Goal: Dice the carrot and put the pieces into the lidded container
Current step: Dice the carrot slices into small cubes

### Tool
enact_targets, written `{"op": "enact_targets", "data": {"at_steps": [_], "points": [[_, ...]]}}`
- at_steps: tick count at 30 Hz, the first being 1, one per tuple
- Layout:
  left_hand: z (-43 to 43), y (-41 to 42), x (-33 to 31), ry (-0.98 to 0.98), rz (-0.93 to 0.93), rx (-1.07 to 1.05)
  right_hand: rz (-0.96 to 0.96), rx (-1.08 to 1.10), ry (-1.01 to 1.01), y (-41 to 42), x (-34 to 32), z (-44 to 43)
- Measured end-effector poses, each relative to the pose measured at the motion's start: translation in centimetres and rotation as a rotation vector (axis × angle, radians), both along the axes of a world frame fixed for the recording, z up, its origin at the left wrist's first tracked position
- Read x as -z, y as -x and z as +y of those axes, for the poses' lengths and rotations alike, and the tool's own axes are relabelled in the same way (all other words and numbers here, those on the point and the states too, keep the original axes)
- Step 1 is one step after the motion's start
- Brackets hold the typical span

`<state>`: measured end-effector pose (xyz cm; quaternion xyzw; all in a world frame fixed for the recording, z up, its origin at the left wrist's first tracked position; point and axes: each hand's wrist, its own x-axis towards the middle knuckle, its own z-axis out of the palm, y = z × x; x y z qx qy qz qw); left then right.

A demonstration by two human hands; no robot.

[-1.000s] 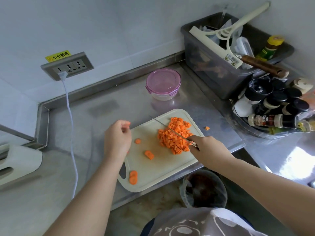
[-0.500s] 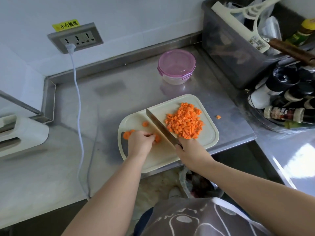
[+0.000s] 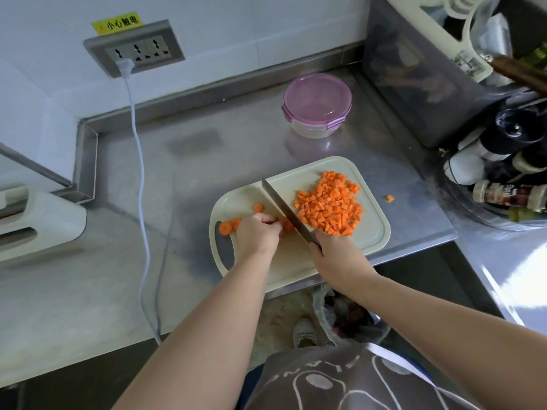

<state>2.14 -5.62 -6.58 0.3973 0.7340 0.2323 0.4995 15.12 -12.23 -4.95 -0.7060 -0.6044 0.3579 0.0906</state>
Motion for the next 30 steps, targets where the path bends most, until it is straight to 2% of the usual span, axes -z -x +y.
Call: {"op": "enact_targets", "data": {"at_steps": [11, 19, 24, 30], "points": [[0.0, -0.3, 0.1, -0.013, 0.065, 0.008, -0.045, -0.065, 0.013, 0.3, -0.1, 0.0], [0.3, 0.0, 1.0, 0.072, -0.022, -0.039, -0.055, -0.064, 0.035, 0.3, -0.5, 0.0], [0.5, -0.2, 0.5, 0.103, -0.075, -0.077, -0.057, -0.014, -0.04, 0.1, -1.4, 0.1], [0.4, -0.3, 0.5, 0.084, -0.051, -0.067, -0.102, -0.058, 0.008, 0.7, -1.6, 0.1]]}}
